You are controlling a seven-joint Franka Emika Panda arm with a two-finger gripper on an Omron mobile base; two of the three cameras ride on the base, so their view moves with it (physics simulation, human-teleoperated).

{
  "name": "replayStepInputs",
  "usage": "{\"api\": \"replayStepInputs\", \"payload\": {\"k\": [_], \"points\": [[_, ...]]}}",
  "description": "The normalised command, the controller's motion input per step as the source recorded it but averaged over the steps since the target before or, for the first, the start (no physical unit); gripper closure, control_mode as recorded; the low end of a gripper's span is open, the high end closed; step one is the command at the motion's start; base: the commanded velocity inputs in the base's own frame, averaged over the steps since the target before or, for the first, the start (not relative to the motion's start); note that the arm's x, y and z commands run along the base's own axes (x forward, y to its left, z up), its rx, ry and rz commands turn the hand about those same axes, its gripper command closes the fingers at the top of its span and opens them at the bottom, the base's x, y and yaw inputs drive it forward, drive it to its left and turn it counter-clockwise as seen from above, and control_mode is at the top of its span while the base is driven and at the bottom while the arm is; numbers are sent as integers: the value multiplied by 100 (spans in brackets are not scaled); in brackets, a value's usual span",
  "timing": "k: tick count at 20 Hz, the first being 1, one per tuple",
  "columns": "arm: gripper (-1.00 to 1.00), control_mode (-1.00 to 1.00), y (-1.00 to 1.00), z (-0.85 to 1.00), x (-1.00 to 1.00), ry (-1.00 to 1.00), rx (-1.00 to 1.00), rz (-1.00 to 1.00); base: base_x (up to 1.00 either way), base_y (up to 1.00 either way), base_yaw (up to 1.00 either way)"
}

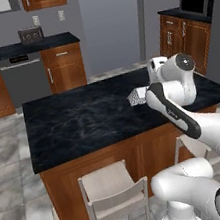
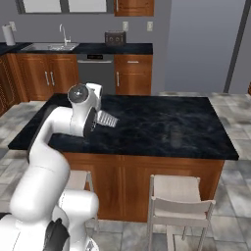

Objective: Open the freezer door, pick up the ice cube tray from the freezer, and place it on the dining counter.

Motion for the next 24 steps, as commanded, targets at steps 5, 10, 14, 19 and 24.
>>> {"api": "replayStepInputs", "payload": {"k": [5,10,14,19,24], "points": [[100,-100,0,-55,19,4,0,0,0,0,0],[100,-100,0,-65,0,0,-1,-2,0,0,0],[100,-100,0,-79,-11,0,-9,-10,0,0,0],[100,-100,0,-90,-32,0,-14,-15,0,0,0],[100,-100,0,-77,-28,-3,-11,-15,0,0,0]]}}
